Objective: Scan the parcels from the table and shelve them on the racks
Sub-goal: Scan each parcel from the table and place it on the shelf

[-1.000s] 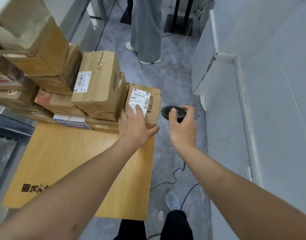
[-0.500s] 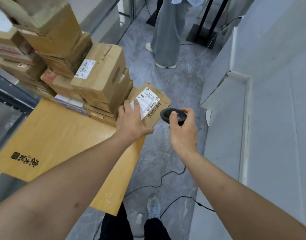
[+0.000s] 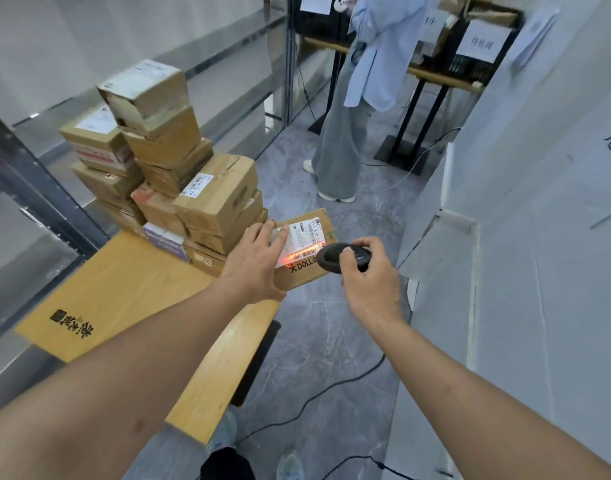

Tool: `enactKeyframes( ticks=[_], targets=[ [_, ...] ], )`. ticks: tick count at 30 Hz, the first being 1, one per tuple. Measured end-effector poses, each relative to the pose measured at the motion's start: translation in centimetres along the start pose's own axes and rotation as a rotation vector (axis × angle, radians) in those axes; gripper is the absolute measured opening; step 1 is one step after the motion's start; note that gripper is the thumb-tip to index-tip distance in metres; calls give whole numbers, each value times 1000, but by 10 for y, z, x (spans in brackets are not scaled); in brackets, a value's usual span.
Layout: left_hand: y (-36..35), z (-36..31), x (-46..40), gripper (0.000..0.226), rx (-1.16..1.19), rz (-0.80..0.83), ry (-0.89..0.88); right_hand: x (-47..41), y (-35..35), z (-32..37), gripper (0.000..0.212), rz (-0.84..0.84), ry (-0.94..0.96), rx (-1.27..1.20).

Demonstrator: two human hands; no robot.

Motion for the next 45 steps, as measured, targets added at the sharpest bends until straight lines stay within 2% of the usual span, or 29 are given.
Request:
enactKeyframes(
  ticks=[5,10,13,16,20,27,36,42,45],
  targets=[
    [19,3,30,143,-11,-43,49,19,-1,19,31,22,54,-6],
    [39,22,65,145,-70,-98,80,41,-2,49,19,29,119,-30],
    [51,38,85,146,-69,-131,107,55,-6,71,27,37,178,-66],
    [64,57,108,142,-55,-152,144,68,-13,94,23,52,221,-84],
    [86,96,147,138,-19,-221,229,91,-35,131,27,81,230,-176],
    [119,191,245,142,130,-348,501,155,-103,215,20,113,282,-259],
    [151,337,415,133,162,-484,801,292,-213,344,20,221,474,-284],
    [162,413,543,139,169,-504,1025,384,-280,411,25,341,575,-220],
    [161,443,603,133,174,-533,1129,430,-315,437,28,421,587,-202]
  ],
)
Point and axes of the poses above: each hand's wrist, its own x-axis away from the middle knuckle, its own y-axis out of the back of the hand, z = x × y, the point moved 9 cm from there along -x, towards the middle knuckle, and after that the axes turned 9 degrees about x, right-handed, at the moved point
